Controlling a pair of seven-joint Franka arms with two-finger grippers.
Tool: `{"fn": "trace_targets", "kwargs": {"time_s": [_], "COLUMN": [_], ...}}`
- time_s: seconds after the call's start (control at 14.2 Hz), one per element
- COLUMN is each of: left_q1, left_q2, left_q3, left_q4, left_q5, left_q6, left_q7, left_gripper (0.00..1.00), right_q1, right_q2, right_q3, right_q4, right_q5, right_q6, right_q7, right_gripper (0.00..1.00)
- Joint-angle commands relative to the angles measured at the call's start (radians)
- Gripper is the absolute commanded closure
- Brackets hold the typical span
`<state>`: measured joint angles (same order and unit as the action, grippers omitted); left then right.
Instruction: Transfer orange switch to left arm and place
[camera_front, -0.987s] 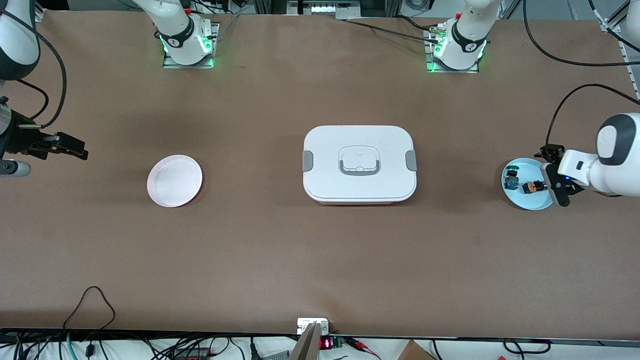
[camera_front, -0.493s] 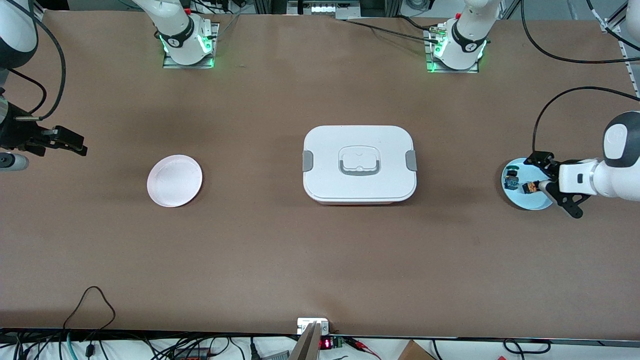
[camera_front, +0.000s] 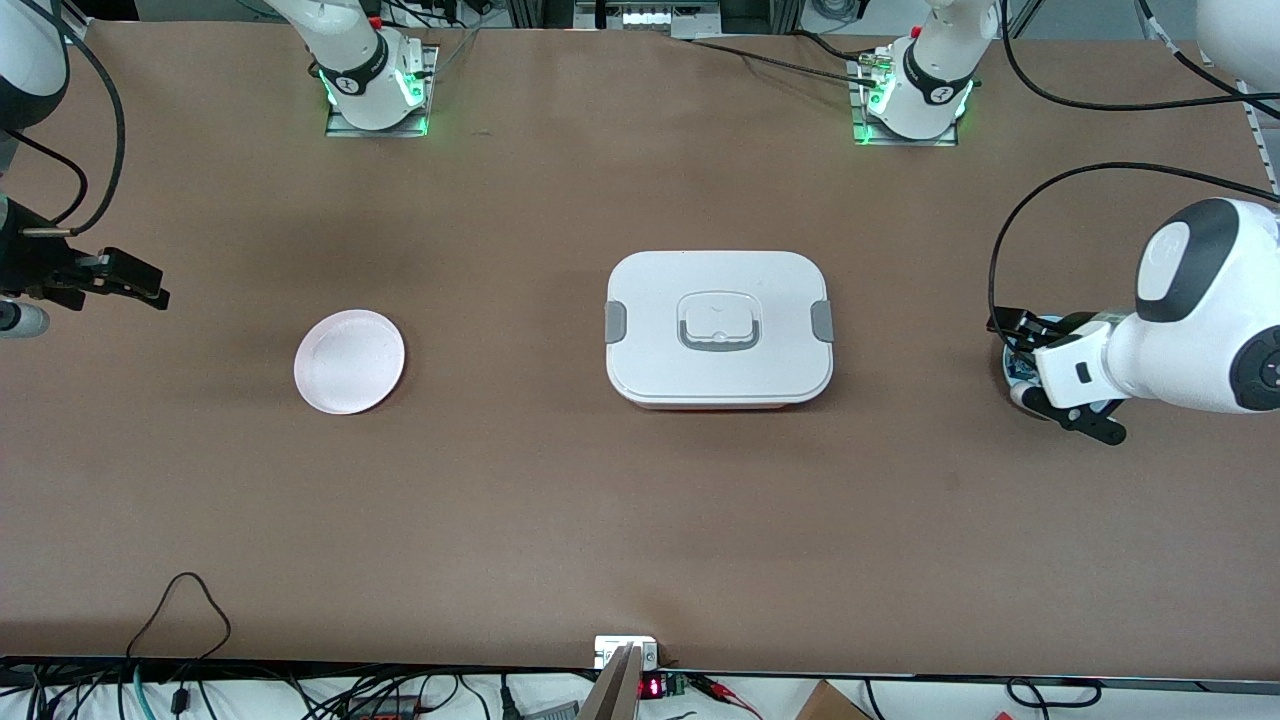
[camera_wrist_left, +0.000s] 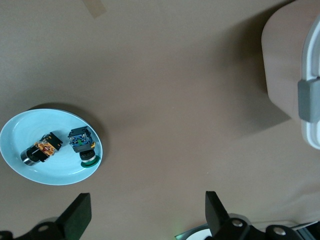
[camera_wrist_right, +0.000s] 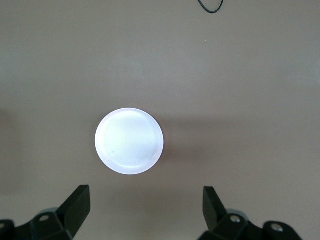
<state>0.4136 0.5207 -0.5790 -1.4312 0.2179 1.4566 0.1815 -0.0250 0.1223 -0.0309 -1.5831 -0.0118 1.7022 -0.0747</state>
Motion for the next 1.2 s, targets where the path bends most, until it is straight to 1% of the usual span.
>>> {"fn": "trace_targets", "kwargs": {"time_s": [0.0, 0.07, 0.14, 0.21, 0.35, 0.42, 0.49, 0.56, 0.63, 0.85, 0.99, 1.13], "left_q1": [-0.120, -0.174, -0.221, -0.255, -0.280, -0.315, -0.340, -0.352, -0.364, -0.392, -0.415, -0.438], "left_q2": [-0.019, -0.049, -0.086, -0.123, -0.212, -0.267, -0.319, -0.380, -0.421, -0.525, -0.533, -0.533], "left_q3": [0.182, 0.270, 0.341, 0.387, 0.416, 0.439, 0.456, 0.456, 0.458, 0.459, 0.464, 0.504], "left_q4": [0.029, 0.020, -0.030, -0.087, -0.191, -0.243, -0.280, -0.314, -0.346, -0.339, -0.280, -0.243], "left_q5": [-0.034, -0.093, -0.139, -0.152, -0.153, -0.152, -0.150, -0.149, -0.150, -0.152, -0.153, -0.153], "left_q6": [0.039, 0.063, 0.103, 0.144, 0.259, 0.298, 0.306, 0.304, 0.310, 0.312, 0.312, 0.312], "left_q7": [-0.062, -0.088, -0.103, -0.103, -0.149, -0.204, -0.241, -0.238, -0.238, -0.240, -0.249, -0.240], "left_gripper": [0.00, 0.00, 0.00, 0.00, 0.00, 0.00, 0.00, 0.00, 0.00, 0.00, 0.00, 0.00], "right_q1": [0.002, 0.002, 0.002, 0.002, 0.002, 0.002, 0.002, 0.002, 0.002, 0.002, 0.002, 0.002], "right_q2": [-0.010, -0.010, -0.010, -0.010, -0.010, -0.010, -0.010, -0.010, -0.010, -0.010, -0.010, -0.012], "right_q3": [0.002, 0.002, 0.002, 0.002, 0.003, 0.002, 0.000, 0.000, 0.000, -0.001, -0.001, -0.001], "right_q4": [0.008, 0.008, 0.008, 0.008, 0.008, 0.008, 0.008, 0.008, 0.008, 0.008, 0.008, 0.006], "right_q5": [0.004, 0.003, -0.003, -0.003, 0.000, 0.003, 0.004, 0.004, 0.003, 0.003, 0.001, 0.001], "right_q6": [-0.018, -0.018, -0.018, -0.018, -0.018, -0.018, -0.018, -0.018, -0.018, -0.018, -0.018, -0.019], "right_q7": [0.010, 0.009, 0.006, 0.006, 0.009, 0.010, 0.010, 0.010, 0.010, 0.010, 0.010, 0.012], "right_gripper": [0.00, 0.00, 0.00, 0.00, 0.00, 0.00, 0.00, 0.00, 0.00, 0.00, 0.00, 0.00]}}
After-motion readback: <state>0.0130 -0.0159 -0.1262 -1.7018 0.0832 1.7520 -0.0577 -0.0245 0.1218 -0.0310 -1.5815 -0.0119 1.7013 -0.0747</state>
